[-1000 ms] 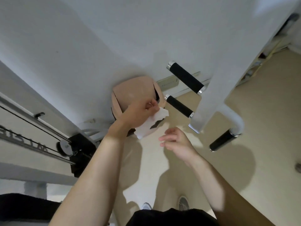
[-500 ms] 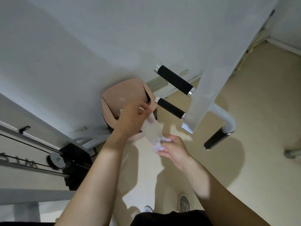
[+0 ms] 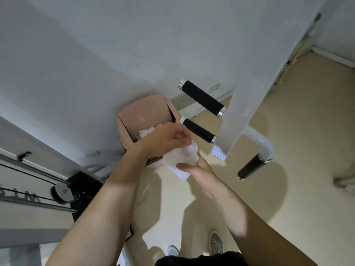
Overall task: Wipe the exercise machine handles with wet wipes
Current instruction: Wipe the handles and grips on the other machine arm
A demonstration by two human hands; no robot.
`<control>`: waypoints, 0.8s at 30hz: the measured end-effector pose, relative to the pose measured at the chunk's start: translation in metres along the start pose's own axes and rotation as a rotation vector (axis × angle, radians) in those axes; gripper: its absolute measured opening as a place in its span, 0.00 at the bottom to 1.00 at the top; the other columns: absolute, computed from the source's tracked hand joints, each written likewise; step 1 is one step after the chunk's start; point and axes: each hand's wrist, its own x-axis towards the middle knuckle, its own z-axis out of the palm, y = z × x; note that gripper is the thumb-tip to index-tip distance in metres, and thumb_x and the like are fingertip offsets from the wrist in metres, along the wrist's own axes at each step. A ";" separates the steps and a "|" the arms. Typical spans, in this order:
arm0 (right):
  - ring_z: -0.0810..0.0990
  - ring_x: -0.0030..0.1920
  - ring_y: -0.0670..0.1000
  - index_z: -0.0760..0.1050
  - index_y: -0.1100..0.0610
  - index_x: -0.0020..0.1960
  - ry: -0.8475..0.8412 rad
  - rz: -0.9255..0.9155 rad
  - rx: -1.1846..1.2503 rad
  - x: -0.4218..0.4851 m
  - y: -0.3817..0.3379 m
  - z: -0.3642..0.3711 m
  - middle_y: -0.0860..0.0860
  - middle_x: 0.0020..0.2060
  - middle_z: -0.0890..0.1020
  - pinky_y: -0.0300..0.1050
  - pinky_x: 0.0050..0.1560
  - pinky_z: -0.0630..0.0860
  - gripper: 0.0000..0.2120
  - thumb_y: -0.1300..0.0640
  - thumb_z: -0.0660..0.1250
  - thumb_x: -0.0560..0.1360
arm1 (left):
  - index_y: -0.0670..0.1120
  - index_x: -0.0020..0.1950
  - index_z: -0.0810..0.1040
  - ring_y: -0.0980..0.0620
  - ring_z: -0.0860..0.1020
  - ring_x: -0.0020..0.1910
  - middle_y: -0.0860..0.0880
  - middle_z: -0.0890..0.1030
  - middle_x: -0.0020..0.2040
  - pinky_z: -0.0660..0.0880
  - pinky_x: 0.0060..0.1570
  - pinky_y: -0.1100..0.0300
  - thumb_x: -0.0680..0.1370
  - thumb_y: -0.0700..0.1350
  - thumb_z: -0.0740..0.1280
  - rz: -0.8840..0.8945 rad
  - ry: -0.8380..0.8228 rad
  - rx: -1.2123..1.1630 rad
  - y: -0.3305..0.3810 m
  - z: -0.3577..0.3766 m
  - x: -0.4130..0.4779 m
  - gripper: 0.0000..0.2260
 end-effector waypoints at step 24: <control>0.87 0.50 0.55 0.79 0.55 0.57 0.340 0.261 0.570 0.062 0.030 0.010 0.52 0.53 0.86 0.49 0.42 0.83 0.10 0.52 0.70 0.79 | 0.48 0.43 0.75 0.55 0.76 0.41 0.53 0.79 0.43 0.69 0.40 0.61 0.78 0.57 0.70 0.145 0.773 0.232 -0.008 0.050 0.094 0.13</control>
